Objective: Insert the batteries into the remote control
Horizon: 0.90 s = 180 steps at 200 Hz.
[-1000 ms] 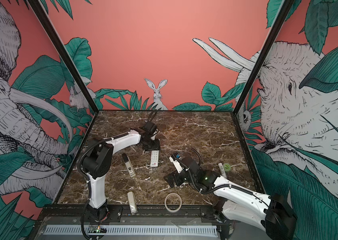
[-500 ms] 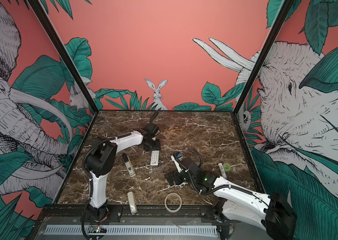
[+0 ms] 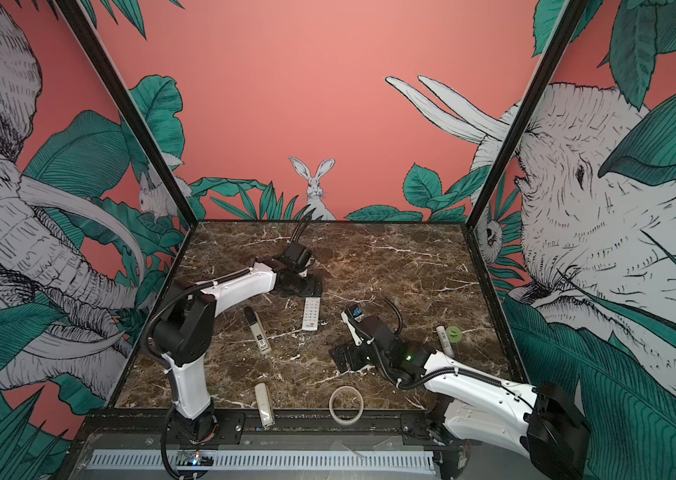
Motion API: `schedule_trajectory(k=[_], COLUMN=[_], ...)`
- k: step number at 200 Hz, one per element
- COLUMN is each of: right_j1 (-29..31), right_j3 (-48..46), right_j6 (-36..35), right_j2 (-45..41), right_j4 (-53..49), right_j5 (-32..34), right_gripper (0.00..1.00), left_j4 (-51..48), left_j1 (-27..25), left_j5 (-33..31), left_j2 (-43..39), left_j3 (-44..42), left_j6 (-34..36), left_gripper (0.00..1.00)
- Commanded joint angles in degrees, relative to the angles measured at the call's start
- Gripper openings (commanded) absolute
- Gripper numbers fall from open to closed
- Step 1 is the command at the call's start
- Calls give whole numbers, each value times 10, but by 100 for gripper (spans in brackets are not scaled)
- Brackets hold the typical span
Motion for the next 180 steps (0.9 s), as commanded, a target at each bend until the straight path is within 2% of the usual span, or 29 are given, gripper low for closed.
schedule_trajectory(k=[1, 23, 35, 52, 85, 96, 115, 143, 180], right_j1=[6, 5, 5, -14, -109, -144, -190, -215, -243], right_j3=[32, 58, 76, 106, 154, 163, 173, 144, 31], right_j6=[-15, -36, -44, -63, -131, -157, -208, -281, -369], right_j2=[10, 20, 26, 39, 68, 74, 87, 97, 81], right_j4=[-34, -66, -90, -124, -151, -153, -158, -106, 89], right_j5=[20, 31, 59, 83, 65, 61, 90, 194, 284], right_gripper=[99, 99, 99, 100, 100, 100, 100, 100, 100], left_j4=[5, 11, 16, 39, 165, 217, 274, 340, 438], left_j1=[10, 42, 72, 107, 125, 132, 159, 199, 209], left_j5=[-56, -83, -87, -144, -293, -312, -338, -378, -401], left_j2=[-99, -177, -215, -271, -360, -378, -396, -401, -415], left_j3=[-12, -45, -65, -105, -218, -260, -311, -364, -453], left_j6=[73, 123, 145, 182, 298, 323, 334, 337, 323], left_gripper=[97, 99, 99, 99, 99, 99, 99, 99, 99])
